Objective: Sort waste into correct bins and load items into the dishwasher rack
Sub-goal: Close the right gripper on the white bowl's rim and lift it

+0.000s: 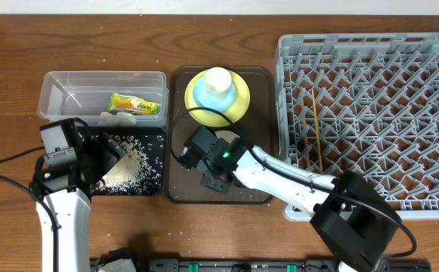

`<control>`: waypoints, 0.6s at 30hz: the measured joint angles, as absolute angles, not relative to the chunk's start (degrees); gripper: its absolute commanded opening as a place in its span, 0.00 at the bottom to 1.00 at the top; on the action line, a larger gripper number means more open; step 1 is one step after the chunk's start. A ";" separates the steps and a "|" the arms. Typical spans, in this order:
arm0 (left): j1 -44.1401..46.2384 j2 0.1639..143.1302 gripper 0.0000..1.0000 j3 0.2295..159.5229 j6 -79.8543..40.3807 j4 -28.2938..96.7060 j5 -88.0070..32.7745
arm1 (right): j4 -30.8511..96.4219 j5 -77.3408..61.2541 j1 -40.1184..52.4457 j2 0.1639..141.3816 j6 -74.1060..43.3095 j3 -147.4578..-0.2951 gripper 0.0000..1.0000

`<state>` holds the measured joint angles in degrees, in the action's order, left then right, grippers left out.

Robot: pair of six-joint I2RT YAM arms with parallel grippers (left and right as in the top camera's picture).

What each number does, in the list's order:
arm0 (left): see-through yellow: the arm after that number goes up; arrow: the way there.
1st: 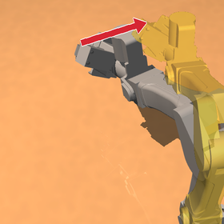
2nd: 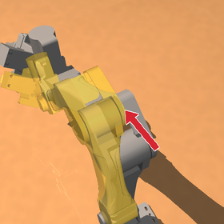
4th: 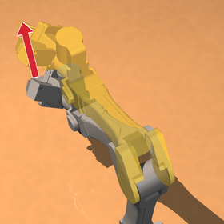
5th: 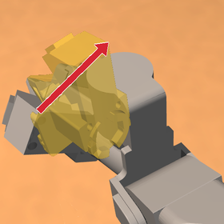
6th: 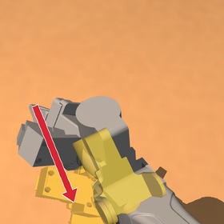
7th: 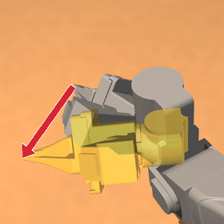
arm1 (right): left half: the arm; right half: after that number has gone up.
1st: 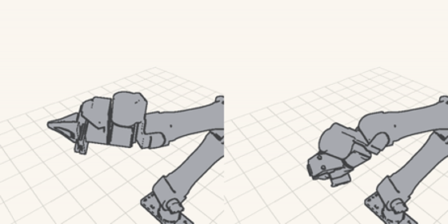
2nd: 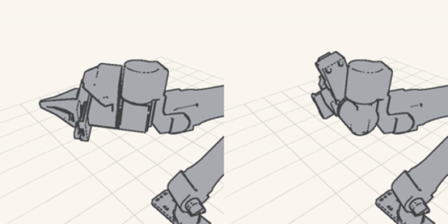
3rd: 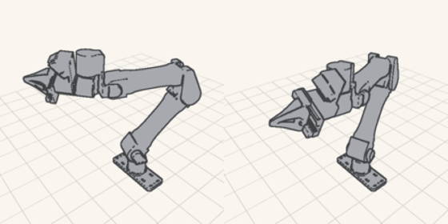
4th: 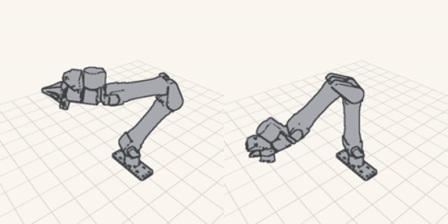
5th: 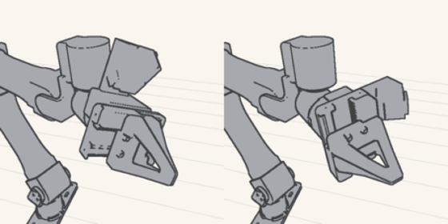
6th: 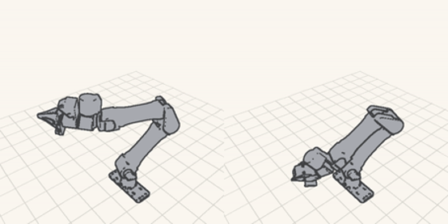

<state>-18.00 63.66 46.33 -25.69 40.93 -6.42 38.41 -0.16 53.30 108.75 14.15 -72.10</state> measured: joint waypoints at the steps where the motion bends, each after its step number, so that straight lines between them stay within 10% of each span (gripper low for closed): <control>1: -18.00 63.66 0.95 46.33 -25.71 40.93 -6.42 | 38.65 -0.19 53.30 108.75 14.17 -72.10 0.10; 18: -18.00 63.66 0.95 46.33 -25.69 40.93 -6.42 | 39.29 0.43 53.30 108.75 13.30 -72.12 0.01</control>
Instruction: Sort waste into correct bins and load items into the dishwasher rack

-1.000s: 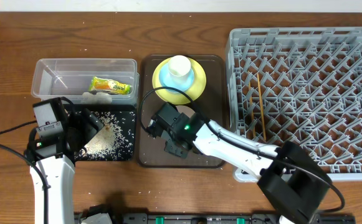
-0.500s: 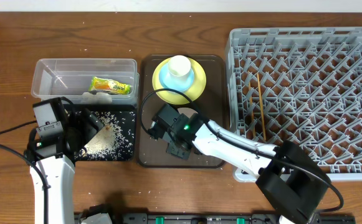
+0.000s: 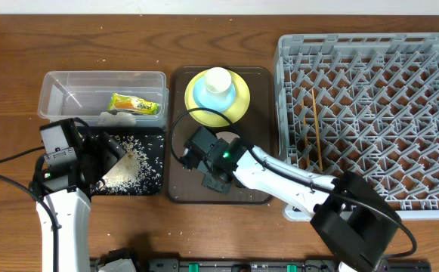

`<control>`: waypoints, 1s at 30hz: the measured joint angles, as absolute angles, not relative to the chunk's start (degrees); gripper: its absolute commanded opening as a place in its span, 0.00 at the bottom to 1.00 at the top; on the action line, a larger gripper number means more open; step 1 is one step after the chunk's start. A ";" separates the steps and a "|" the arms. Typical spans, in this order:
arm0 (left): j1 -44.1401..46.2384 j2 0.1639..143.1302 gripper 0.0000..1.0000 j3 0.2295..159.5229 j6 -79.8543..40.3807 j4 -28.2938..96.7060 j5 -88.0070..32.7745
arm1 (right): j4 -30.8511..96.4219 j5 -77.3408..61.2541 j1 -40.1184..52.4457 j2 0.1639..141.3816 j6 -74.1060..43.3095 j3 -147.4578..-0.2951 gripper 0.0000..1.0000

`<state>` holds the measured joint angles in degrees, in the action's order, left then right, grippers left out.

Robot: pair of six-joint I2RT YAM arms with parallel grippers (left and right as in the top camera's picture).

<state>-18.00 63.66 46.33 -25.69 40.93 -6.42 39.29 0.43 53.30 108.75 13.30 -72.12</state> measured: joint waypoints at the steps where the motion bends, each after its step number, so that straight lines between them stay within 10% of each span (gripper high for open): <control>1: -18.00 63.66 0.95 46.33 -25.71 40.93 -6.42 | 39.24 0.45 53.30 108.75 12.62 -72.12 0.01; 30: -18.00 63.66 0.95 46.33 -25.69 40.93 -6.42 | 57.08 -21.96 42.92 106.52 5.28 -91.81 0.08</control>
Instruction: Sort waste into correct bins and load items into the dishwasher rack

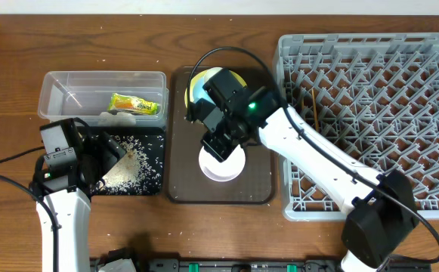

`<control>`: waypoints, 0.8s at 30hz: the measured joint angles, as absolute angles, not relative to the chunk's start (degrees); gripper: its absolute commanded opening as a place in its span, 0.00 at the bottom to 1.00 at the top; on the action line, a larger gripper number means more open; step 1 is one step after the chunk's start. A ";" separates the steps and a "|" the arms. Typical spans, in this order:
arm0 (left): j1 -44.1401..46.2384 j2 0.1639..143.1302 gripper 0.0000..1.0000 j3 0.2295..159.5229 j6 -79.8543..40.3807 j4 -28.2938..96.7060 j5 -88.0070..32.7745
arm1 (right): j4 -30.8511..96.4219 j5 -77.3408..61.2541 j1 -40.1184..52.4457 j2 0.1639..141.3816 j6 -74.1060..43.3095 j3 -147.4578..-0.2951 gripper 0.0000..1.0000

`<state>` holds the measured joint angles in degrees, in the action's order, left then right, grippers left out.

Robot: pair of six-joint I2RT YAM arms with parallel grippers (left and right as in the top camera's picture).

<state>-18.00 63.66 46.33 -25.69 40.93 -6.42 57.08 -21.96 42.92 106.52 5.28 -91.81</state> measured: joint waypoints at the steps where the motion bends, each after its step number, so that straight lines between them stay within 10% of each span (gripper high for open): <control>1: -18.00 63.66 0.95 46.33 -25.71 40.91 -6.42 | 57.58 -21.74 43.29 106.52 5.43 -91.81 0.09; 9: -18.00 63.66 0.95 46.33 -25.71 40.91 -6.42 | 57.30 -13.80 48.82 106.50 6.02 -89.03 0.36; 24: -18.00 63.66 0.95 46.33 -25.69 40.93 -6.42 | 43.09 -3.60 53.28 106.50 7.01 -74.87 0.34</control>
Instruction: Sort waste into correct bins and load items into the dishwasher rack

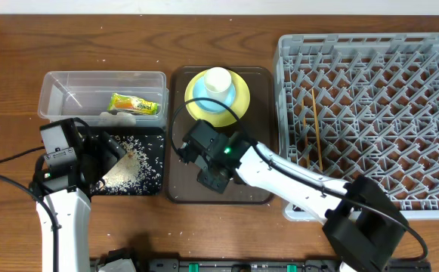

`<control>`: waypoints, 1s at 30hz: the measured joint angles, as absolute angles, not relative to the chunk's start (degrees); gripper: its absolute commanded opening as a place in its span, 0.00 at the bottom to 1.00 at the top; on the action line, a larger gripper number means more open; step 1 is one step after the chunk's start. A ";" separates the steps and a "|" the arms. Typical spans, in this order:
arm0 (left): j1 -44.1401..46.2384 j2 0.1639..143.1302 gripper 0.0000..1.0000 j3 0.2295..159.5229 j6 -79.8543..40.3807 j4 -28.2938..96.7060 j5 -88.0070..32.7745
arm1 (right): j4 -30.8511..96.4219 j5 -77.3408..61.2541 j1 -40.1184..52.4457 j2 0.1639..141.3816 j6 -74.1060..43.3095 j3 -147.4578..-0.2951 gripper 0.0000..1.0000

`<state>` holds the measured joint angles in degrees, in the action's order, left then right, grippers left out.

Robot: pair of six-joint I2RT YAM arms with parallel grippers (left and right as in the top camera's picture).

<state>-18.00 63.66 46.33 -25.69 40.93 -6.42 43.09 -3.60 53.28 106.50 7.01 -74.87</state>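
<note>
On the brown tray (258, 128) a yellow plate (238, 102) carries a blue bowl (202, 98) with a white cup (217, 79) in it. My right gripper (213, 177) hangs low over the tray's front half, pointing down. Its body hides the jaws and whatever lies under it. My left gripper (106, 160) sits at the left edge of the black tray (147, 177), which is strewn with rice (132, 143) and a tan scrap (119, 174). Its jaws are not readable from above.
A clear bin (68, 87) behind the black tray holds a yellow wrapper (134, 103). The grey dishwasher rack (431, 204) fills the right side, with chopsticks (315, 128) lying in its left part. The right arm's cable loops between the plate and the wrist.
My right gripper has moved from beside the plate stack to low over the tray's front, covering the white bowl that lay exposed there. The left arm has not moved.
At the first two moments my right gripper sat low over the front of the brown tray. Then it was up by the yellow plate, with a white bowl uncovered on the tray. Now it is back over that spot. The left arm stayed at the rice tray throughout.
</note>
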 measured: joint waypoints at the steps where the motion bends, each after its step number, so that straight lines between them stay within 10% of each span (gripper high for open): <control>1: -18.00 63.66 0.95 46.33 -25.69 40.93 -6.42 | 42.65 -3.46 53.30 106.50 7.07 -74.28 0.33; 30: -18.00 63.64 0.95 46.33 -25.69 40.93 -6.39 | 42.04 -6.33 53.28 106.43 8.16 -71.46 0.01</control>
